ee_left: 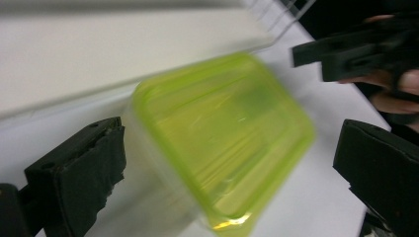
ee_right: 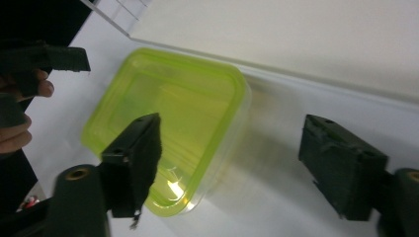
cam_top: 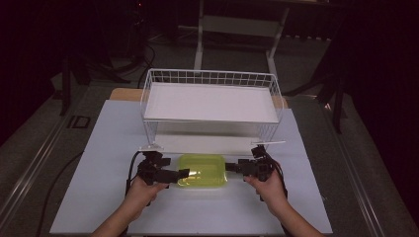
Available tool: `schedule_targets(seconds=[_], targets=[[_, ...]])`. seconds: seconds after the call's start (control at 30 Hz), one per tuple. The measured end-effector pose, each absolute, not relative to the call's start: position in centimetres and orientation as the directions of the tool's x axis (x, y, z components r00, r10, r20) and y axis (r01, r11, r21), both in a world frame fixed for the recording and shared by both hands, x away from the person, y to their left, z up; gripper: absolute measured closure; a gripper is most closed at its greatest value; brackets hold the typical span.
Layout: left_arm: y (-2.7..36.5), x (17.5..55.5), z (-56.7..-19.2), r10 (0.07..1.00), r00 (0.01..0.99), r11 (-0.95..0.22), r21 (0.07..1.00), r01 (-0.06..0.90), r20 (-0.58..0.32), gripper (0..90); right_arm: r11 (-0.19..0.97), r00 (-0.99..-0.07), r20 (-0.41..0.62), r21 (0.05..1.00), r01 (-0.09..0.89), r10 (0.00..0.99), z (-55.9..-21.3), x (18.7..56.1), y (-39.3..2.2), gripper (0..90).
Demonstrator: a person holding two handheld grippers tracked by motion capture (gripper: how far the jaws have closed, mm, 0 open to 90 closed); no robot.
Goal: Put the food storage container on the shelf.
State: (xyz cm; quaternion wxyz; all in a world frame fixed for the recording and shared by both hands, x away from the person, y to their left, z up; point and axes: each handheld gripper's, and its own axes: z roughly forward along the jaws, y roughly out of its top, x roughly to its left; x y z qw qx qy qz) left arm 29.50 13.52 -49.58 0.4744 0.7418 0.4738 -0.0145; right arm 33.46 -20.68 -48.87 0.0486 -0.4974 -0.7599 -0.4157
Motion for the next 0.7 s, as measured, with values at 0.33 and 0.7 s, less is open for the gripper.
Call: schedule_targets(seconds=[0.33,0.7], targets=[[14.4,30.2,-51.0,0.757,0.397,-0.017,0.593,0.805,-0.518,33.0,0.103,-0.391,0.579,0.466,0.879,0.715,-50.3,33.8,-20.2,45.0],[14.1,30.4,-52.0,0.744,0.360,-0.031,0.509,0.860,-0.563,57.6,0.126,-0.358,0.606,0.392,0.911,0.710,-51.0,33.4,-19.1,66.6]])
